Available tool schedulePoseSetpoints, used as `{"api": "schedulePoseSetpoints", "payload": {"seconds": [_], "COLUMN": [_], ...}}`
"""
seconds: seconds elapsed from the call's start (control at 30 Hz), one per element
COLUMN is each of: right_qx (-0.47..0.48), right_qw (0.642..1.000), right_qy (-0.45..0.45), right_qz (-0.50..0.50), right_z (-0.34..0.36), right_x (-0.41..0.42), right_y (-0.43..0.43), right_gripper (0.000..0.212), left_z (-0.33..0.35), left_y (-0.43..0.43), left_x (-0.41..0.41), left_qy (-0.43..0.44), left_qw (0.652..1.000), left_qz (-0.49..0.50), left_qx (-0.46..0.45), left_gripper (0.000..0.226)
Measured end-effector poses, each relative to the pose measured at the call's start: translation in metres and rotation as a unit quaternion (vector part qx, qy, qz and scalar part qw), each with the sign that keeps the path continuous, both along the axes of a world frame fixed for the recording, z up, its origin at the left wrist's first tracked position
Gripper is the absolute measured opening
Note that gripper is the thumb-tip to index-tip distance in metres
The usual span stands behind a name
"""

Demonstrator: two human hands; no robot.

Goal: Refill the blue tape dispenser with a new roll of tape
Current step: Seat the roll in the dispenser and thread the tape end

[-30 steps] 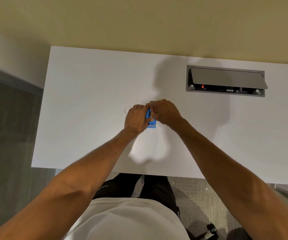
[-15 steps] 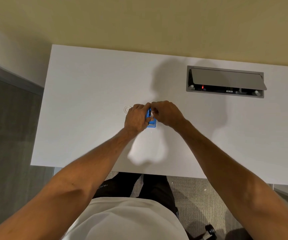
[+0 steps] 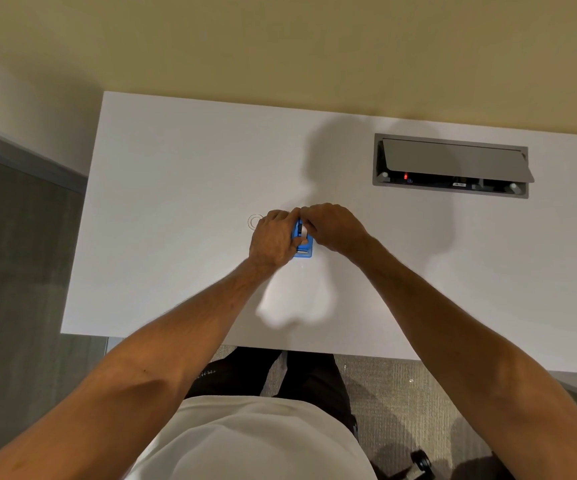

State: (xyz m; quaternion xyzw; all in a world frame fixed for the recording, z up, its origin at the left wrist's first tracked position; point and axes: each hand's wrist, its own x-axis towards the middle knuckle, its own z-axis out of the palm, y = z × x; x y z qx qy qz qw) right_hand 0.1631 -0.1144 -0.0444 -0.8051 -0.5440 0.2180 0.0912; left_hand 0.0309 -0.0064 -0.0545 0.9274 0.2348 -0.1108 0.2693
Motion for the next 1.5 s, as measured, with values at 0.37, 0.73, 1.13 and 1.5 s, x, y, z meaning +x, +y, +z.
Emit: {"api": "schedulePoseSetpoints", "payload": {"seconds": [0.37,0.73,1.13,1.5], "right_qx": [-0.002,0.038,0.064,0.063], "right_qw": [1.000,0.999,0.998,0.997], "right_qy": [-0.022,0.033,-0.006,0.001], "right_qz": [0.012,-0.013,0.000,0.052], "right_z": [0.000,0.001,0.005,-0.004], "right_x": [-0.002,0.001,-0.005,0.003], "right_y": [-0.001,-0.010,-0.007,-0.014], "right_gripper": [0.030,0.020,0.013,0.024], "left_z": [0.001,0.003,0.006,0.008], "left_y": [0.002,0.002,-0.002,-0.003], "left_x": [-0.001,-0.002,0.000,0.001], "left_qy": [-0.002,-0.009,-0.031,-0.023], "left_qw": [1.000,1.000,0.999,0.999], "left_qz": [-0.002,-0.001,0.025,0.031], "left_qx": [0.003,-0.007,-0.022,-0.035], "left_gripper": [0.055,0.055,0.044,0.045]}}
